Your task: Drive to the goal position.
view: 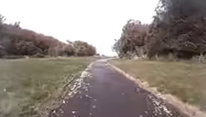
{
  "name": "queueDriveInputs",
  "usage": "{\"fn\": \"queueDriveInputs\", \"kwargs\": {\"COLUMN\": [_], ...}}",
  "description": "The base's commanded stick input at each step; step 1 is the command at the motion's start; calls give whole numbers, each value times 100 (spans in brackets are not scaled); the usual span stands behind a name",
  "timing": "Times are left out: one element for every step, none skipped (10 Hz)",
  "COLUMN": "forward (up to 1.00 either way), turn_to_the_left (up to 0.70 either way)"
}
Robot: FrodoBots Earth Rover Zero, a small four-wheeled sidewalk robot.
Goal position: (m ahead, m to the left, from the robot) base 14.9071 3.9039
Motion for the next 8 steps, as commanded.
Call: {"fn": "queueDriveInputs", "kwargs": {"forward": [99, 99, 99, 99, 99, 99, 99, 99], "turn_to_the_left": [0, 0, 0, 0, 0, 0, 0, 0]}}
